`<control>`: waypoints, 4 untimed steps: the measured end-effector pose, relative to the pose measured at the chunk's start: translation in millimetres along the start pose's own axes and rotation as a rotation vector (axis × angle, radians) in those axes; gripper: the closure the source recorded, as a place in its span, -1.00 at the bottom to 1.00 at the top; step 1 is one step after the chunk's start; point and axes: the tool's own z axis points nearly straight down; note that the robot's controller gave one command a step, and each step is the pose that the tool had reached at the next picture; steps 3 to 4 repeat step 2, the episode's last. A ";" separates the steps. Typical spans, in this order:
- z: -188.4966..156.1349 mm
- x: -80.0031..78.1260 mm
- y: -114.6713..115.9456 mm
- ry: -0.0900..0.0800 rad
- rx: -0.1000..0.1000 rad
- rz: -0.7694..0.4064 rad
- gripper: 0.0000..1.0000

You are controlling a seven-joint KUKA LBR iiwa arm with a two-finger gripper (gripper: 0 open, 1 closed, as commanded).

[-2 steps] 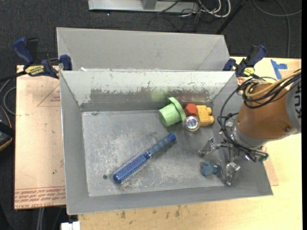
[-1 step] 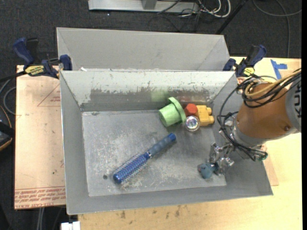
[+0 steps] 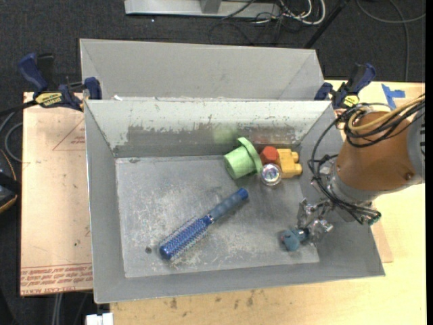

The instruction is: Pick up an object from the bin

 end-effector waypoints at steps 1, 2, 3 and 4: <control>-71.9 -2.7 -1.1 -0.004 0.005 0.002 1.00; -93.2 -4.6 -1.5 -0.001 0.002 0.005 1.00; -93.2 -4.6 -1.5 -0.001 0.002 0.005 1.00; -93.2 -4.6 -1.5 -0.001 0.002 0.005 1.00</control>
Offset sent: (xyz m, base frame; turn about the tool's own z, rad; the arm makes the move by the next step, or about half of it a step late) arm 0.0000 -0.0001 0.0682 0.0000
